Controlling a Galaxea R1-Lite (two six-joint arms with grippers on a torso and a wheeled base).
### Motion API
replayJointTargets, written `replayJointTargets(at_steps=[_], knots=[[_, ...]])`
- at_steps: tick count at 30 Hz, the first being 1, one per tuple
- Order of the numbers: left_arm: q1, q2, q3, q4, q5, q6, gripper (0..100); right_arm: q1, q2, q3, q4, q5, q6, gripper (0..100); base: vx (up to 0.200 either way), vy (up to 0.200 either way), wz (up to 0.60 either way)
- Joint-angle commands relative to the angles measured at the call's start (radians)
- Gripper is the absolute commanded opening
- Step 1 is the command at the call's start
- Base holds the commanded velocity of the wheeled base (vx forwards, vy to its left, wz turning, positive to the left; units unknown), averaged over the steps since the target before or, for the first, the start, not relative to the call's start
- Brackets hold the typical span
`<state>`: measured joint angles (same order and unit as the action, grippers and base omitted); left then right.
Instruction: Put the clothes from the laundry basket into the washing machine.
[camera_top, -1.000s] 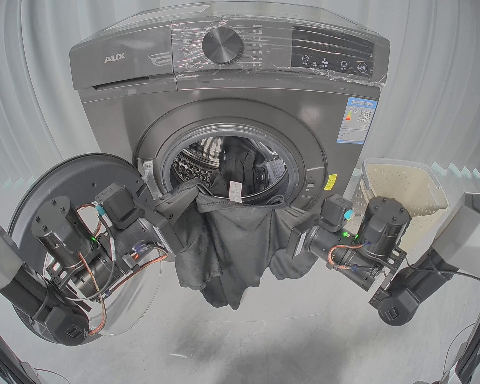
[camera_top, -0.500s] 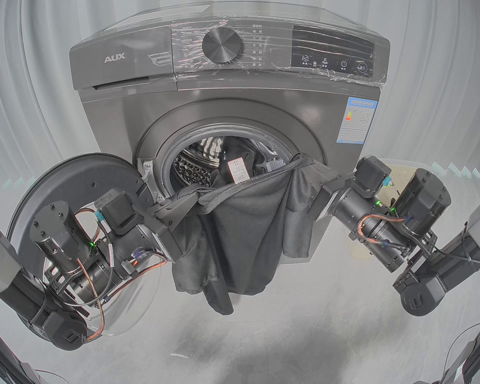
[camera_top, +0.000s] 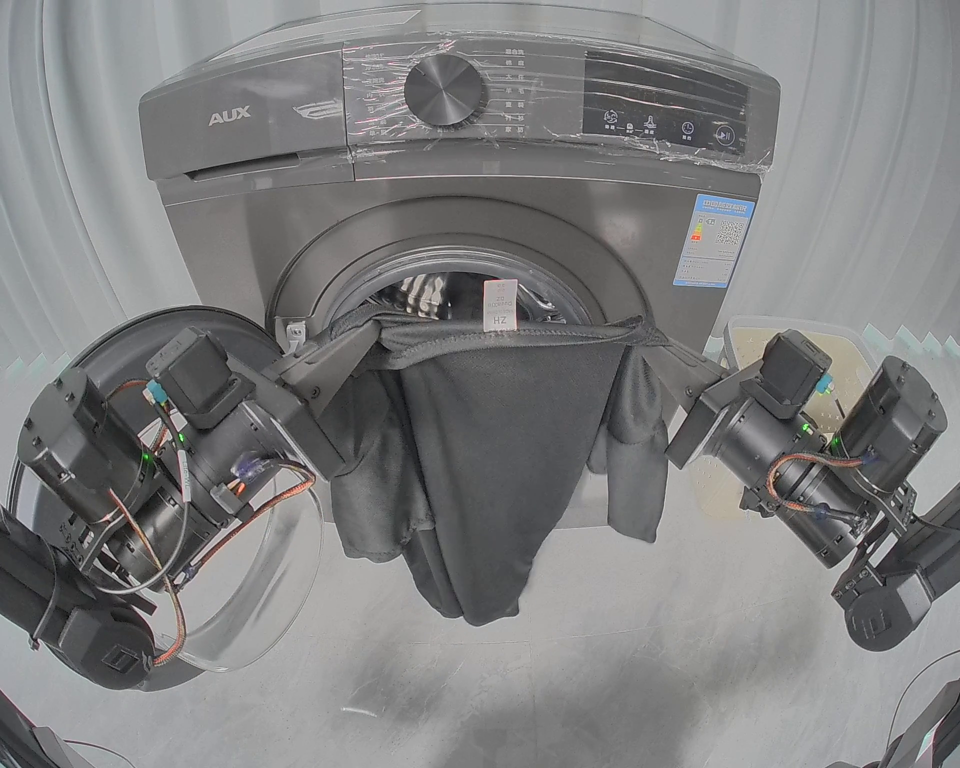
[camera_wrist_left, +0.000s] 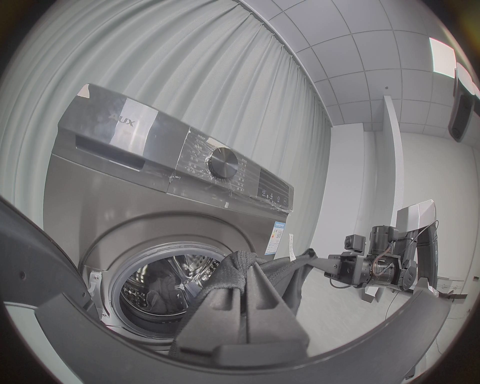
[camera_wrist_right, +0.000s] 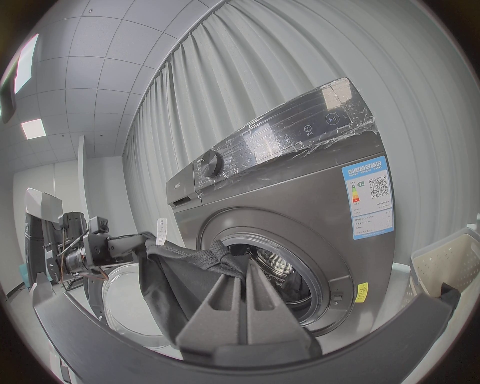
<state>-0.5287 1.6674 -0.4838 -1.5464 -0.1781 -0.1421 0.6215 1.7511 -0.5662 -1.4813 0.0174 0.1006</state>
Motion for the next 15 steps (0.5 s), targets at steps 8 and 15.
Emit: replayJointTargets(at_steps=[8, 15], knots=[[0.026, -0.014, -0.006, 0.000, 0.000, -0.001, 0, 0.001, -0.008, 0.009, -0.002, -0.017, 0.002, 0, 0.000, 0.000, 0.00], [0.035, -0.025, -0.012, 0.003, -0.001, 0.010, 0, 0.000, -0.007, -0.014, -0.020, -0.033, 0.004, 0, 0.000, 0.000, 0.00]])
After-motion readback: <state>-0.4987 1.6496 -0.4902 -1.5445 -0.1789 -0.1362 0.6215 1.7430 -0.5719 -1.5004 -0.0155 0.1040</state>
